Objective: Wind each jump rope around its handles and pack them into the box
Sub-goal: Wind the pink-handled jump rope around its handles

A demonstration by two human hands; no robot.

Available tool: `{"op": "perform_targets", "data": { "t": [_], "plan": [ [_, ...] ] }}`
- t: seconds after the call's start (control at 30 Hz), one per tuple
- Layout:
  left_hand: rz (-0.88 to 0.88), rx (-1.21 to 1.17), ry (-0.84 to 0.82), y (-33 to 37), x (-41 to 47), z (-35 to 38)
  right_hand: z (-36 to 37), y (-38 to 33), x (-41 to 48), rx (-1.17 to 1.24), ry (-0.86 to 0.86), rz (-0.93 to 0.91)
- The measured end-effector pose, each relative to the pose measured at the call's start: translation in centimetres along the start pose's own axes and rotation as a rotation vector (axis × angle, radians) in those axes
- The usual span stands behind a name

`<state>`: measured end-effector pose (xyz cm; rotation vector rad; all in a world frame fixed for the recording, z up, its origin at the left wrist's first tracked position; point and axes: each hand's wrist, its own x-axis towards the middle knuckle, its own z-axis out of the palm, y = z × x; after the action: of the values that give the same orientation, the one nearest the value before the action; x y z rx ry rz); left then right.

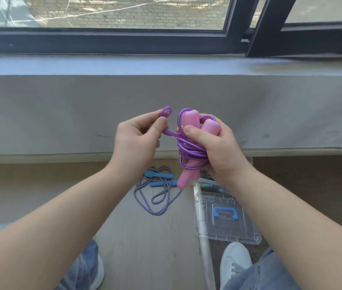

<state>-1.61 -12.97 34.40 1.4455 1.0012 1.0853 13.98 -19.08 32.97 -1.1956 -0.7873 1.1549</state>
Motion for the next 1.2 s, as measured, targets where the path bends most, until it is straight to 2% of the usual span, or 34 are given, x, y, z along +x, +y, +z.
{"op": "perform_targets", "data": {
  "t": [0.13, 0.3, 0.47, 0.6, 0.83, 1.07, 1.13, 1.2],
  "plan": [
    [0.212, 0.341, -0.117, 0.0, 0.4, -1.0, -0.3, 0.0, -0.2, -0.007, -0.034, -0.028],
    [0.512, 0.557, -0.162, -0.5, 0.8, -2.0, -0.3, -0.5, -0.4, 0.036, -0.064, -0.01],
    [0.729, 0.587, -0.099, -0.6, 0.8, -2.3, -0.3, -1.3, -0.6, 0.089, -0.116, 0.06],
    [0.849, 0.539, -0.126, -0.2, 0.4, -2.2, -0.5, -1.7, -0.8, 0.177, -0.213, 0.203],
    [0.878, 0.565, -0.14, -0.1, 0.3, -1.9, -0.5, -1.5, -0.8, 0.212, -0.261, 0.263],
    [0.934, 0.699, -0.142, -0.6, 0.1, -1.3, -0.1, -0.7, -0.7, 0.052, -0.206, 0.194],
    [0.861, 0.646, -0.132, -0.7, -0.1, -1.1, 0.1, -0.4, -0.7, 0.0, -0.171, 0.162],
    [0.681, 0.541, -0.083, -0.6, -0.7, -0.5, 0.3, -0.4, -0.5, -0.009, -0.129, 0.147]
  ]
}}
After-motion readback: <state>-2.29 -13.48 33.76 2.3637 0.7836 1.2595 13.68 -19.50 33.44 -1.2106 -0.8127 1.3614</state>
